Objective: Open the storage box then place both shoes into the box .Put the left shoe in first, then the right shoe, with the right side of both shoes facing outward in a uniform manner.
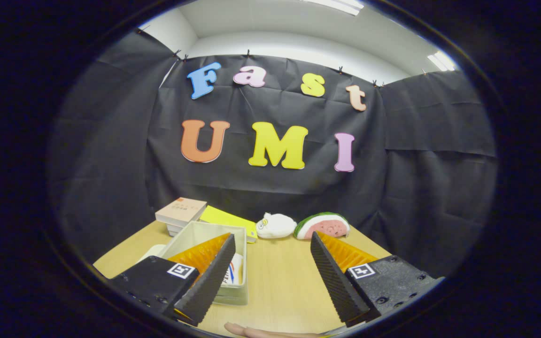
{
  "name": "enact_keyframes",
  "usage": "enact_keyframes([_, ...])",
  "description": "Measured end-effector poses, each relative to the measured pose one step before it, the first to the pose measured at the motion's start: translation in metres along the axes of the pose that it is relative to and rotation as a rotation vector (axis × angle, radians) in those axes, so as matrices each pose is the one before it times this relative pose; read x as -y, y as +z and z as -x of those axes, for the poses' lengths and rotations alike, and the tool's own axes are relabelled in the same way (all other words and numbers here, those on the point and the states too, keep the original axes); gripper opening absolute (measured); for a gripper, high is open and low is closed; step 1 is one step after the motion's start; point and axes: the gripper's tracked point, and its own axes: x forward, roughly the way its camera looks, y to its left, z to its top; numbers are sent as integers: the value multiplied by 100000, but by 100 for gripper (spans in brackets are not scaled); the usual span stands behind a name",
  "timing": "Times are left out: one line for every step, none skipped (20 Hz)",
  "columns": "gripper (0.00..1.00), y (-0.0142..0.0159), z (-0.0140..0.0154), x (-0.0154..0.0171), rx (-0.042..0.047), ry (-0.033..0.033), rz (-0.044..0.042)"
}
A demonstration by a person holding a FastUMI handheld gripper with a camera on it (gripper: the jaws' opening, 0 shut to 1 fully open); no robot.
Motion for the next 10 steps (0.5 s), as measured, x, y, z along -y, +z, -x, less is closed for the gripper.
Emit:
enact_keyframes([100, -435, -109, 73, 136, -147, -711])
enact_keyframes([100, -489, -50, 52, -518, 57, -628])
enact_keyframes([100, -374, -170, 256, -211, -280, -762])
enact_keyframes([100, -283, -108, 23, -480, 681, -652])
enact_keyframes([100, -307, -110, -16, -469, 837, -420])
enact_keyframes([100, -111, -108, 89, -164, 469, -688])
enact_keyframes([100, -87, -144, 116, -217, 238, -624])
enact_keyframes([100, -128, -175, 78, -383, 341, -333])
enact_keyframes([100, -83, -77, 7, -254, 407, -143])
enact_keyframes([100, -23, -39, 12, -7, 524, -82])
